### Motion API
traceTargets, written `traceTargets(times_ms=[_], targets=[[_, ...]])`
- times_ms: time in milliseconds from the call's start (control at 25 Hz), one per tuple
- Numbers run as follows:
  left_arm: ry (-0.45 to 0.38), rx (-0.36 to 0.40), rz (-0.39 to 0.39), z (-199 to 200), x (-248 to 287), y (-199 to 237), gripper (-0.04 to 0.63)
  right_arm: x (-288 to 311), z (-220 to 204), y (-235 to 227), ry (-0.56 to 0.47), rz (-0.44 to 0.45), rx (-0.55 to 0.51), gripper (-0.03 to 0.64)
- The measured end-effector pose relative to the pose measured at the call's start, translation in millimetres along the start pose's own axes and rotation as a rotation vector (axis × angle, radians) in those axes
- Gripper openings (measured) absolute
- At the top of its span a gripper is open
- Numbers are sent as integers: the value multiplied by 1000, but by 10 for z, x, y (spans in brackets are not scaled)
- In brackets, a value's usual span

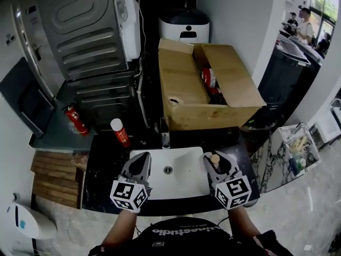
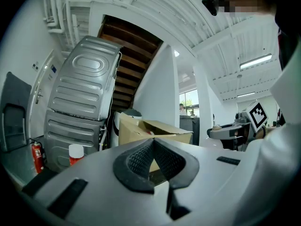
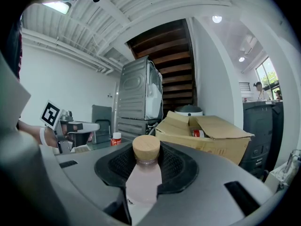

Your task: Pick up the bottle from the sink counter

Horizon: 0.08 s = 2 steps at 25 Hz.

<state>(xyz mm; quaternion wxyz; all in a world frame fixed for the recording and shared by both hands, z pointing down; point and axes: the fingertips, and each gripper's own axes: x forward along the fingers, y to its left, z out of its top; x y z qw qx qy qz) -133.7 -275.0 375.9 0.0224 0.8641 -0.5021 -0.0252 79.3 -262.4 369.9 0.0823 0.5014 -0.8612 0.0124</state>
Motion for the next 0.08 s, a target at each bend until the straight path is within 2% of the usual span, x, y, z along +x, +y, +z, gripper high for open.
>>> traceTargets(times_ms=[80], targets=[[-2,1,-1,-1,6,2,14,7,0,0,-2,1,0,158]])
